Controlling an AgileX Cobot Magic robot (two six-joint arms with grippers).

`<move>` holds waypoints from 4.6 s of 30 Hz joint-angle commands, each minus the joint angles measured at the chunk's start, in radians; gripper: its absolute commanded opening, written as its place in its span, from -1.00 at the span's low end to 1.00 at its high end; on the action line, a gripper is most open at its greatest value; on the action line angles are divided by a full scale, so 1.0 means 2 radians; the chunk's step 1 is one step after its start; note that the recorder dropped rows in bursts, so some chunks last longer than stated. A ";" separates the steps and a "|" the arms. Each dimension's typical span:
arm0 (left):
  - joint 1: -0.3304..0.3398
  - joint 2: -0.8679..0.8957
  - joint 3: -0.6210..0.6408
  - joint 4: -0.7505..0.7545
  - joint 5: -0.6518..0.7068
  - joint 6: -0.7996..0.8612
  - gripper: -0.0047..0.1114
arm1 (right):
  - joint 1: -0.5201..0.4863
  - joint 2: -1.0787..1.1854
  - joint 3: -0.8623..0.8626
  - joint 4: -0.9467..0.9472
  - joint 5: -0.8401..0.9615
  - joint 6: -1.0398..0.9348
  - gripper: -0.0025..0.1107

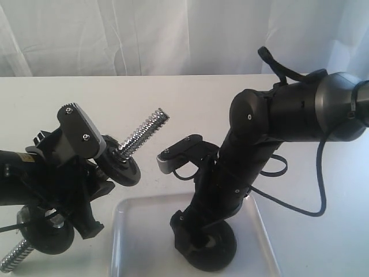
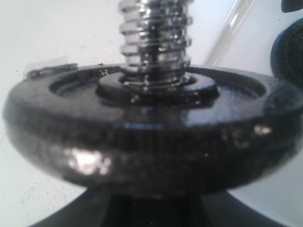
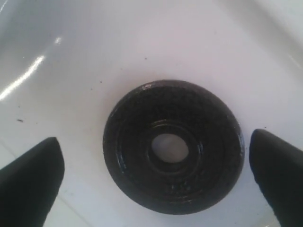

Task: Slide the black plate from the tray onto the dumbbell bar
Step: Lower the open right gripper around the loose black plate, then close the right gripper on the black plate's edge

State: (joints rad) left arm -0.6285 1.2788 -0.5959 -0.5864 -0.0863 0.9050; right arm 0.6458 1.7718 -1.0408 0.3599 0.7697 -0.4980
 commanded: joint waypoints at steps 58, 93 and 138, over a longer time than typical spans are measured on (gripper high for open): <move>-0.001 -0.023 -0.013 -0.071 -0.181 0.072 -0.92 | 0.037 0.029 -0.023 -0.098 -0.012 0.122 0.90; -0.001 -0.023 -0.013 -0.071 -0.182 0.074 -0.92 | 0.055 0.067 -0.022 -0.130 0.017 0.188 0.90; -0.001 -0.023 -0.013 -0.071 -0.184 0.074 -0.92 | 0.045 0.014 -0.023 -0.096 0.078 0.221 -0.96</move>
State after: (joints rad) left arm -0.6285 1.2806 -0.5959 -0.6915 -0.0781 1.0470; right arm 0.7537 1.8624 -1.0861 0.1516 0.9019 -0.0639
